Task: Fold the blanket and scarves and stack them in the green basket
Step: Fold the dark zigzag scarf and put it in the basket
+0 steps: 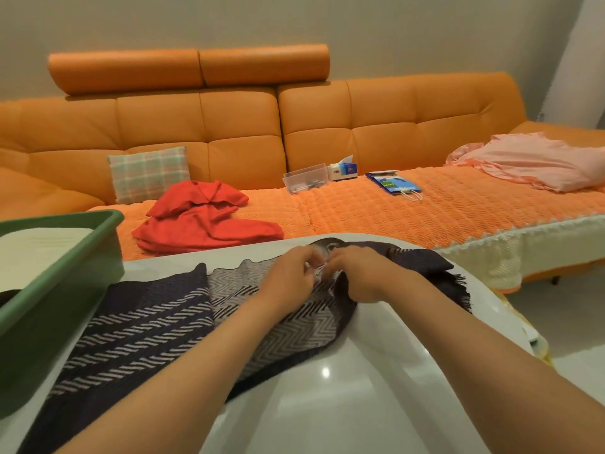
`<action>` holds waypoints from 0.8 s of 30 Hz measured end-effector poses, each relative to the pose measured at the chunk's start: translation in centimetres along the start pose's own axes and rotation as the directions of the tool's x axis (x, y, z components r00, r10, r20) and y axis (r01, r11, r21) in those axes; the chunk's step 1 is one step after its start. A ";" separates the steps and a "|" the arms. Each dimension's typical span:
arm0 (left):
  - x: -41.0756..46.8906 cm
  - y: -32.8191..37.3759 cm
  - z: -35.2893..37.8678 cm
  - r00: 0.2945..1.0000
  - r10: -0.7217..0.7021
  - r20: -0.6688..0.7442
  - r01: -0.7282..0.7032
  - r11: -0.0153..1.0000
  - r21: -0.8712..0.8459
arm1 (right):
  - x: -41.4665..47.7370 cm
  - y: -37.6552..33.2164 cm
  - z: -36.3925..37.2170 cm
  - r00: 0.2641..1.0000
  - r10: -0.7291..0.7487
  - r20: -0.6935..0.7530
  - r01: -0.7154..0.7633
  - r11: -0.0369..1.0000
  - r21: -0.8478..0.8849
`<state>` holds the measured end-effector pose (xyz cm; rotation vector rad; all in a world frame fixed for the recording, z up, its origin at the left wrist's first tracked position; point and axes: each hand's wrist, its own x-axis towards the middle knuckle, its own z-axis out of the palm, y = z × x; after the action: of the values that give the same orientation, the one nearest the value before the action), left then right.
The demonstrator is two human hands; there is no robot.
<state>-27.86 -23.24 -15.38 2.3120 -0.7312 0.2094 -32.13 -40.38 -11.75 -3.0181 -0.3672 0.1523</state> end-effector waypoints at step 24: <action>-16.2 -1.8 -9.4 0.967 0.039 0.253 -0.136 0.916 0.378 | -8.0 -12.6 1.3 0.998 -0.043 0.049 0.038 0.993 0.112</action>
<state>-39.77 -8.66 -14.85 2.7220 -0.9917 0.1244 -42.99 -30.05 -11.01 -2.8996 -0.4100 0.2391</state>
